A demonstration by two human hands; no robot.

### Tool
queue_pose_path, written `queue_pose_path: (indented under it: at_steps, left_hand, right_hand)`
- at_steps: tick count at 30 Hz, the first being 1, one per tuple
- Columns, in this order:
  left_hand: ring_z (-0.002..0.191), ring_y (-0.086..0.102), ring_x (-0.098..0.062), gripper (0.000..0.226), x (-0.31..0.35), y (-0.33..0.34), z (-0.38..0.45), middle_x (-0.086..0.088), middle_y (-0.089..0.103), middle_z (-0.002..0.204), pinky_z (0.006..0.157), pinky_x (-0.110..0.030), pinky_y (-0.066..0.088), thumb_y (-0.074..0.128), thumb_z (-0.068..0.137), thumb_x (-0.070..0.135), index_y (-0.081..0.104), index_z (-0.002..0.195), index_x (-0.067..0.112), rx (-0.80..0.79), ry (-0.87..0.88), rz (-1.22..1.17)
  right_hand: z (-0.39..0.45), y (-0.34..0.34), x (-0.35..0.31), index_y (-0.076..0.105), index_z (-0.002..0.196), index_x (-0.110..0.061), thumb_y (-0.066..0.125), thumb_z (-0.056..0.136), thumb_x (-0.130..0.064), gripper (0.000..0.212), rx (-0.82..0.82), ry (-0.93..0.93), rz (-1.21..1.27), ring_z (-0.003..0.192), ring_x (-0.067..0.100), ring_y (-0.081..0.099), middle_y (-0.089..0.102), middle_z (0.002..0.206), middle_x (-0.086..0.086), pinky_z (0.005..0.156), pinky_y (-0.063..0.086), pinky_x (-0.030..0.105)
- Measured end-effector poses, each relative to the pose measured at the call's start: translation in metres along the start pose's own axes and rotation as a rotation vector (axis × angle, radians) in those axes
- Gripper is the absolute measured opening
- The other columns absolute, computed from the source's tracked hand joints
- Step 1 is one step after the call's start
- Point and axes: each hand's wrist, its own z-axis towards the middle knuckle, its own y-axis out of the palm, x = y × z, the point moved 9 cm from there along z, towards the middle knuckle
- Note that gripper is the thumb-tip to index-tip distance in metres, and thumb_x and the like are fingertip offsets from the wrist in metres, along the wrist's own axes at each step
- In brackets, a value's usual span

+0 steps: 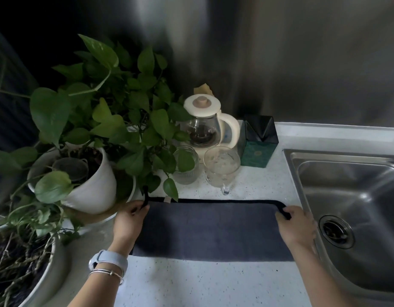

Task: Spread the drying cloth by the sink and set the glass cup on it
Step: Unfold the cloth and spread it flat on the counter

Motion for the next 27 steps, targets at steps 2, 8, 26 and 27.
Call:
queue_pose_path:
  at_steps: [2, 8, 26, 27]
  left_hand:
    - [0.088, 0.056, -0.026, 0.015, 0.007, -0.002, 0.000, -0.004, 0.062, 0.093, 0.074, -0.031, 0.038, 0.060, 0.086, 0.016, 0.066, 0.096, 0.008, 0.016, 0.037, 0.007]
    - [0.087, 0.055, -0.018, 0.009, -0.010, -0.002, -0.013, 0.001, 0.060, 0.094, 0.081, -0.034, 0.042, 0.059, 0.086, 0.022, 0.057, 0.096, 0.021, -0.031, -0.230, -0.424]
    - [0.071, 0.051, -0.022, 0.007, -0.082, -0.037, -0.116, -0.007, 0.062, 0.073, 0.064, -0.033, 0.037, 0.061, 0.083, 0.006, 0.060, 0.078, 0.010, -0.322, -0.180, -0.384]
    - [0.073, 0.052, -0.023, 0.007, -0.085, -0.039, -0.118, -0.007, 0.062, 0.074, 0.066, -0.033, 0.038, 0.060, 0.083, 0.005, 0.060, 0.078, 0.010, -0.316, -0.169, -0.366]
  right_hand:
    - [0.001, 0.001, -0.003, 0.062, 0.109, -0.010, 0.057, 0.085, -0.024, 0.028, -0.020, -0.027, -0.041, 0.123, 0.038, 0.042, 0.054, 0.126, 0.018, 0.105, 0.034, 0.048]
    - [-0.008, -0.018, -0.011, 0.053, 0.088, -0.010, 0.053, 0.090, -0.018, 0.008, 0.031, -0.188, 0.206, 0.090, 0.031, 0.056, 0.057, 0.080, -0.001, 0.070, 0.037, 0.033]
    - [-0.110, -0.040, 0.093, 0.055, 0.102, -0.023, 0.056, 0.089, -0.013, 0.017, -0.190, -0.112, 0.353, 0.089, 0.007, 0.059, 0.066, 0.086, -0.004, 0.075, 0.046, 0.030]
    - [-0.113, -0.039, 0.096, 0.056, 0.100, -0.025, 0.057, 0.088, -0.014, 0.017, -0.205, -0.114, 0.357, 0.087, 0.008, 0.060, 0.067, 0.086, -0.003, 0.070, 0.044, 0.025]
